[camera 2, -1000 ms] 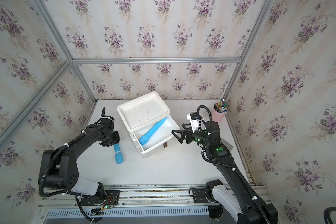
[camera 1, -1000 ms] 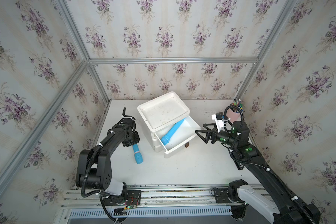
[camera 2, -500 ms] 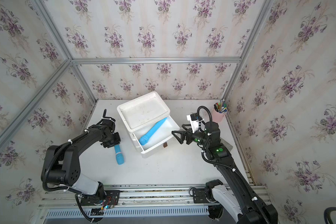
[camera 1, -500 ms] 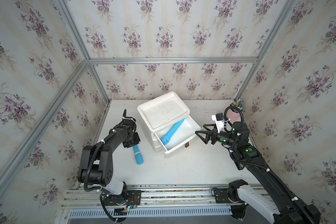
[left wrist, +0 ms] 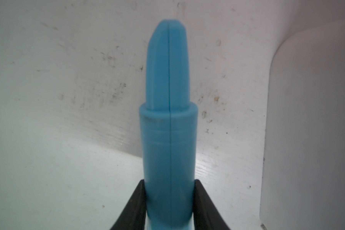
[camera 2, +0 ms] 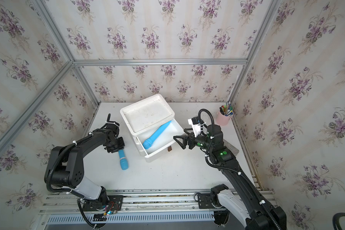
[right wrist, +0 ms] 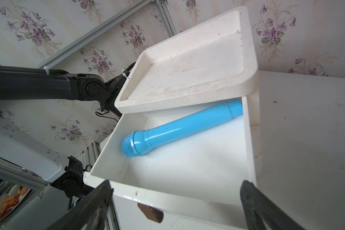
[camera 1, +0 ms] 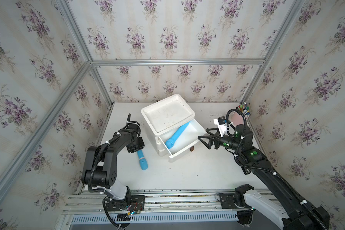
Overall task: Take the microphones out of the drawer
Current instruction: Place the microphone at the center of the board.
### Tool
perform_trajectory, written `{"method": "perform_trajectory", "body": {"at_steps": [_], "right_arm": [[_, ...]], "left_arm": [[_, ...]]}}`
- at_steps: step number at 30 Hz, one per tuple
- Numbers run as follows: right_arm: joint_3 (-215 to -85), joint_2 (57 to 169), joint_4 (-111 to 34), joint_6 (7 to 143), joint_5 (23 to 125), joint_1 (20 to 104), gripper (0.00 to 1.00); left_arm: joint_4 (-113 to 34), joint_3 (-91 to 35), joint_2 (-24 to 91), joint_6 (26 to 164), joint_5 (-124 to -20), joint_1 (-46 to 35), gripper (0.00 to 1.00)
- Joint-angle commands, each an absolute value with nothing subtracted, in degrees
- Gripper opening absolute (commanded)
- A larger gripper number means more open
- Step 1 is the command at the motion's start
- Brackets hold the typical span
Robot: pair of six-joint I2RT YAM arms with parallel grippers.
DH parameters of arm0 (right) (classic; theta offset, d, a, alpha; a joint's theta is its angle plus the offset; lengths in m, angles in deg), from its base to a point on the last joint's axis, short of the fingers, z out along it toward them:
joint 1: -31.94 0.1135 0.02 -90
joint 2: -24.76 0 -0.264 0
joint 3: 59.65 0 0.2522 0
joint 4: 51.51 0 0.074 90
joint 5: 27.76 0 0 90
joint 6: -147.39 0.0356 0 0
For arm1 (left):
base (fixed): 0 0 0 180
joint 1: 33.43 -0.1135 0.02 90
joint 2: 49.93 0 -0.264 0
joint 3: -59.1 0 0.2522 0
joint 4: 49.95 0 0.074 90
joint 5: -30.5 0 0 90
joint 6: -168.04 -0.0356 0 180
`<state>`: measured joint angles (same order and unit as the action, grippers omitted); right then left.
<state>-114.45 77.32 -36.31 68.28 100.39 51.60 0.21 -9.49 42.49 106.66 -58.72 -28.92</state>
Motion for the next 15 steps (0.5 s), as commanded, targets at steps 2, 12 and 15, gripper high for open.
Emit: {"method": "perform_trajectory", "body": {"at_steps": [2, 12, 15], "right_arm": [[-114.8, 77.2, -36.0, 67.2, 99.1, 51.9, 0.99], [-114.5, 77.0, -35.9, 67.1, 98.6, 52.0, 0.99], [-114.2, 76.8, -35.9, 67.2, 98.5, 52.0, 0.98]], "left_arm": [[-0.3, -9.2, 43.2, 107.9, -59.5, -29.0, 0.1], [-0.9, -8.8, 44.0, 108.0, -59.8, -29.1, 0.27], [-1.1, -8.6, 44.2, 108.1, -59.8, -29.1, 0.32]]}}
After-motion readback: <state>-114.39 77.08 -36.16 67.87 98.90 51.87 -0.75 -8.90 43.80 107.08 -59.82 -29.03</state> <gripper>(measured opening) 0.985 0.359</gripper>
